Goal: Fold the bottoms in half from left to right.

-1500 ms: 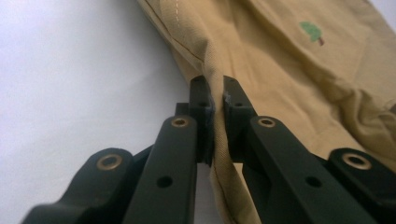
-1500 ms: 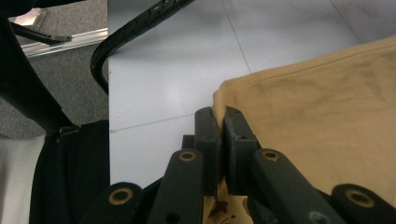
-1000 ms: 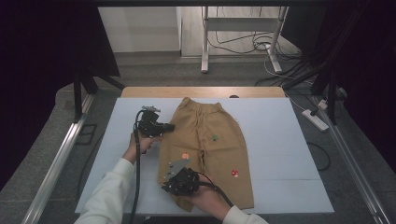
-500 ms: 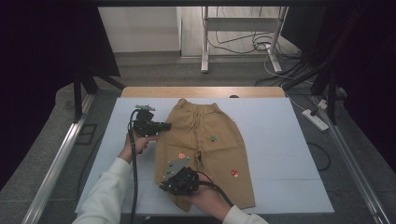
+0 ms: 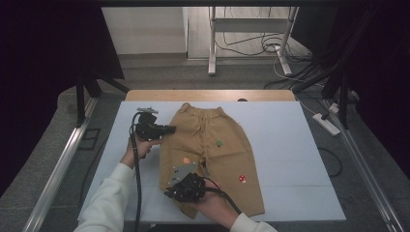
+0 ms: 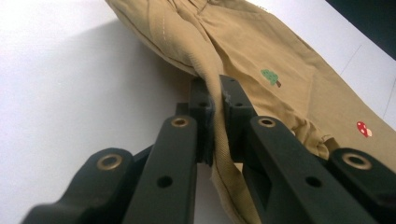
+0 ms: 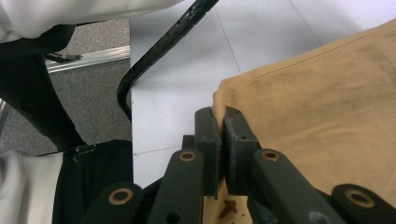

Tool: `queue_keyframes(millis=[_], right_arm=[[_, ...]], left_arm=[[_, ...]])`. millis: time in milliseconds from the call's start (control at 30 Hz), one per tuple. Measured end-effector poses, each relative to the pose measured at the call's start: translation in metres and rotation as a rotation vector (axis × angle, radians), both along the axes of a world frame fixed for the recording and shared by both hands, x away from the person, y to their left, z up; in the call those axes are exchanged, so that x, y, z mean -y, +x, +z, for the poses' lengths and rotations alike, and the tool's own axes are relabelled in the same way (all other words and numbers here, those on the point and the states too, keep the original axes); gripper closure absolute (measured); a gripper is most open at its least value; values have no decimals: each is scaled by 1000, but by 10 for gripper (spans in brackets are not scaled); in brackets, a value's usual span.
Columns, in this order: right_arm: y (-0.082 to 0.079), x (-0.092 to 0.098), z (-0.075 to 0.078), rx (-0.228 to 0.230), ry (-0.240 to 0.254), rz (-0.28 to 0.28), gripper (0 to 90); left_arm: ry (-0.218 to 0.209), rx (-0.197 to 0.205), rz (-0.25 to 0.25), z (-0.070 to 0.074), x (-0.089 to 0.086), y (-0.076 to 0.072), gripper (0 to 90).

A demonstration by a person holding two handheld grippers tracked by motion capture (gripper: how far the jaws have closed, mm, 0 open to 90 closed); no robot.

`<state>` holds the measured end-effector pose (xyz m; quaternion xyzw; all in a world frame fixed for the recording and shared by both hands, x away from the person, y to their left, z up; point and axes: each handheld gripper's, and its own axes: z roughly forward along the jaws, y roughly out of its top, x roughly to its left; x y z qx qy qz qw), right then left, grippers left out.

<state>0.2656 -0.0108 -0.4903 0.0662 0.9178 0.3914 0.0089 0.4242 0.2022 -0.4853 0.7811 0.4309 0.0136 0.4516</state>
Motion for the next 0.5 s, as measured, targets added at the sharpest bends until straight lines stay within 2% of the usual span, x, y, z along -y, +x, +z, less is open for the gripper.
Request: queue_keyframes(millis=[500], right_arm=[[0,-1,2,4,3,1,854]], left_arm=[[-15,11,2,6,-5,-2,843]])
